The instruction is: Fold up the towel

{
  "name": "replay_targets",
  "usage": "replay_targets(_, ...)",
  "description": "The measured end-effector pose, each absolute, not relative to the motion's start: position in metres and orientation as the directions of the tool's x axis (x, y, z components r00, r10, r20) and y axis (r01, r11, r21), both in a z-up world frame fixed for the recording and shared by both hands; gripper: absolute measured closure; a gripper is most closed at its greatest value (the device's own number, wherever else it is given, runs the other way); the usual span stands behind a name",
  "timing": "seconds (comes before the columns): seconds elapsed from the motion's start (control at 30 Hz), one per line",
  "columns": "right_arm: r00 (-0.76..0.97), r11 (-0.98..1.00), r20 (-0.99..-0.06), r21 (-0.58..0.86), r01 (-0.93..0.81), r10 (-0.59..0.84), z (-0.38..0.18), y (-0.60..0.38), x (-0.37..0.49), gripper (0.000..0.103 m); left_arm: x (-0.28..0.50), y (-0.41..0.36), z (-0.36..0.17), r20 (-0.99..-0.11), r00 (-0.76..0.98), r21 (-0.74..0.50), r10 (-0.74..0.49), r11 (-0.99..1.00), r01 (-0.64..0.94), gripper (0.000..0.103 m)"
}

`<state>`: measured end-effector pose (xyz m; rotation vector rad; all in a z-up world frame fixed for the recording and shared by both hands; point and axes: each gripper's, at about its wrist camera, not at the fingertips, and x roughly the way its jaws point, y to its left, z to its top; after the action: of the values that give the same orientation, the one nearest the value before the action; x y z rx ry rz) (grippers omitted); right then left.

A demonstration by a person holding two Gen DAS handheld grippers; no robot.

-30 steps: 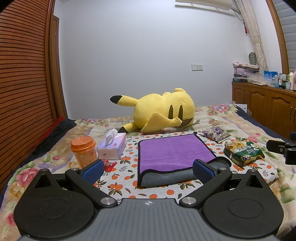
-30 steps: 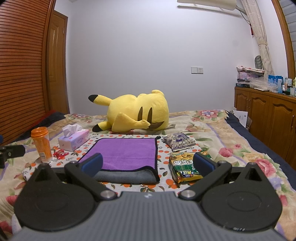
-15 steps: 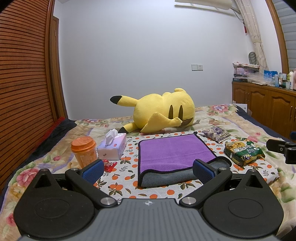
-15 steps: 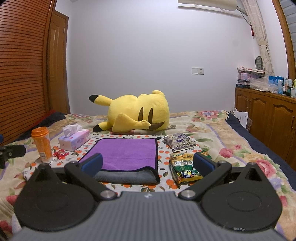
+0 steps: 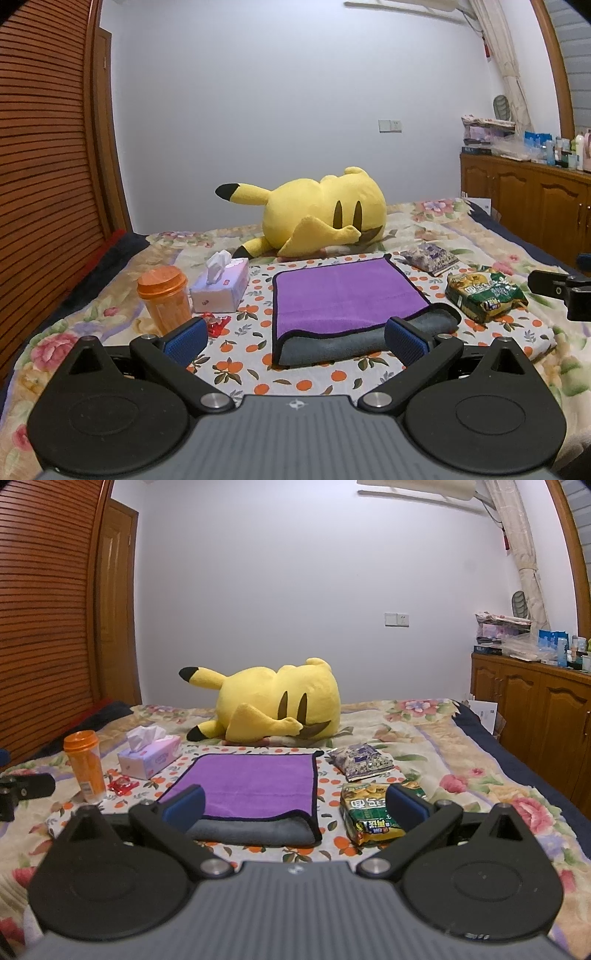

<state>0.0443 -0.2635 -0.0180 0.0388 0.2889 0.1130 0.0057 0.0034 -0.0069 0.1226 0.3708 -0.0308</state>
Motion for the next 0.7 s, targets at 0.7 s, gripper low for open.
replay_targets(0.7, 0.926, 0.989, -0.348, 0.023, -0.145, 0.144, -0.03, -0.247, 0.066, 0.0, 0.031, -0.009, -0.016, -0.42, 0.908, 0.178, -0.016, 0.979, 0.1, 0.0)
